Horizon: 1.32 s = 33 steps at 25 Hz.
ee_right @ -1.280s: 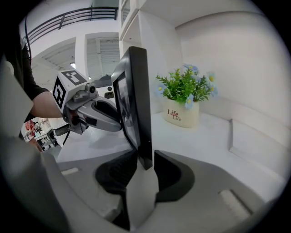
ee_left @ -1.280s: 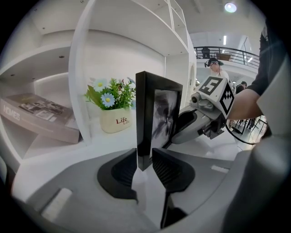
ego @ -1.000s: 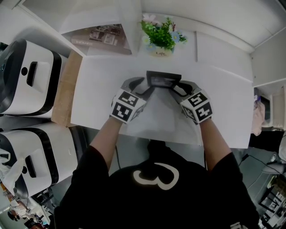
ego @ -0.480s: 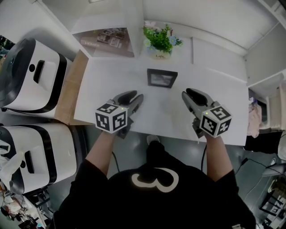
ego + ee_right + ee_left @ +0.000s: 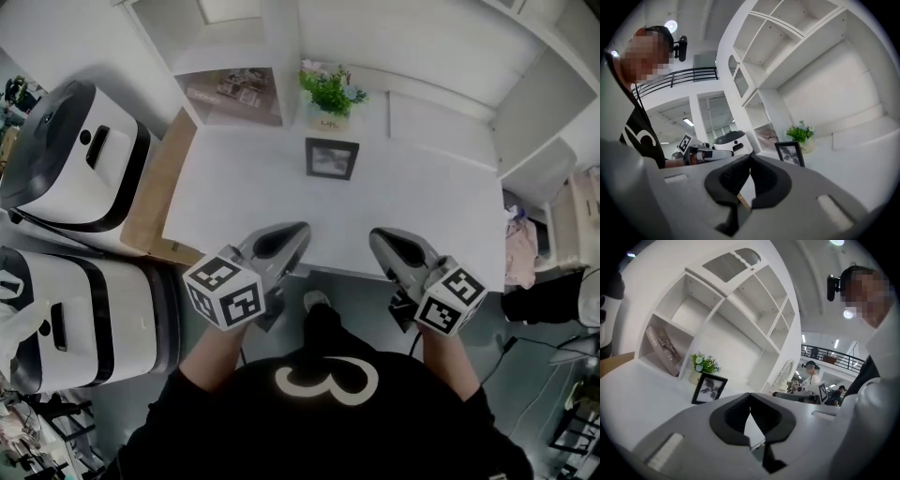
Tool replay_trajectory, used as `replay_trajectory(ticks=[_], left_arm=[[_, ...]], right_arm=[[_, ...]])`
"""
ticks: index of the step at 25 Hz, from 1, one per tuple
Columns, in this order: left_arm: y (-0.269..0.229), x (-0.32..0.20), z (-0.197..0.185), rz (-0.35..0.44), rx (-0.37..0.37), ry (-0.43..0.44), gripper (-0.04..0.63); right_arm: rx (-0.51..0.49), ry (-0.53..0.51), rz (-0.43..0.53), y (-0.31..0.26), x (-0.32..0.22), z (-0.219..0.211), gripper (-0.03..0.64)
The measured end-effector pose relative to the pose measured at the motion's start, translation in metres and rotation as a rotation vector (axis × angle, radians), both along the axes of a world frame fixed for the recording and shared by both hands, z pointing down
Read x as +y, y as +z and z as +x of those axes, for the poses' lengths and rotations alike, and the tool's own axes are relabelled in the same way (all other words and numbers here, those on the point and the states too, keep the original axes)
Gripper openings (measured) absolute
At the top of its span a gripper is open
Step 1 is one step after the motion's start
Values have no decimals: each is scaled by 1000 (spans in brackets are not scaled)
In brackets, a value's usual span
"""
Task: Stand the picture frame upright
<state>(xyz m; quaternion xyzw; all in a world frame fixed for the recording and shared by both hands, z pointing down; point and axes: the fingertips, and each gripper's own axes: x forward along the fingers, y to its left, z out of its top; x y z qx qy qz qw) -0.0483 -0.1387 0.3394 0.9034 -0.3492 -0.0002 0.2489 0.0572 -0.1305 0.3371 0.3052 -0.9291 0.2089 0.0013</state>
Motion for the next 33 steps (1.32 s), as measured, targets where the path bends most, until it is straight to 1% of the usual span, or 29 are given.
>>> replay_trajectory(ticks=[4, 7, 10, 18, 26, 33], left_arm=[[-16, 31, 11, 23, -49, 12, 9], [-21, 46, 16, 59, -104, 21, 9], [-21, 56, 19, 71, -142, 26, 9], [-23, 65, 15, 90, -159, 15, 9], [-20, 69, 13, 80, -157, 14, 9], [-17, 69, 10, 84, -175, 17, 9]], right_arm=[[76, -19, 28, 0, 28, -7, 3], [63, -38, 45, -8, 40, -13, 3], [80, -45, 73, -12, 49, -15, 3], [80, -46, 78, -14, 56, -19, 3], [98, -50, 80, -11, 59, -23, 3], [102, -50, 83, -10, 58, -27, 3]])
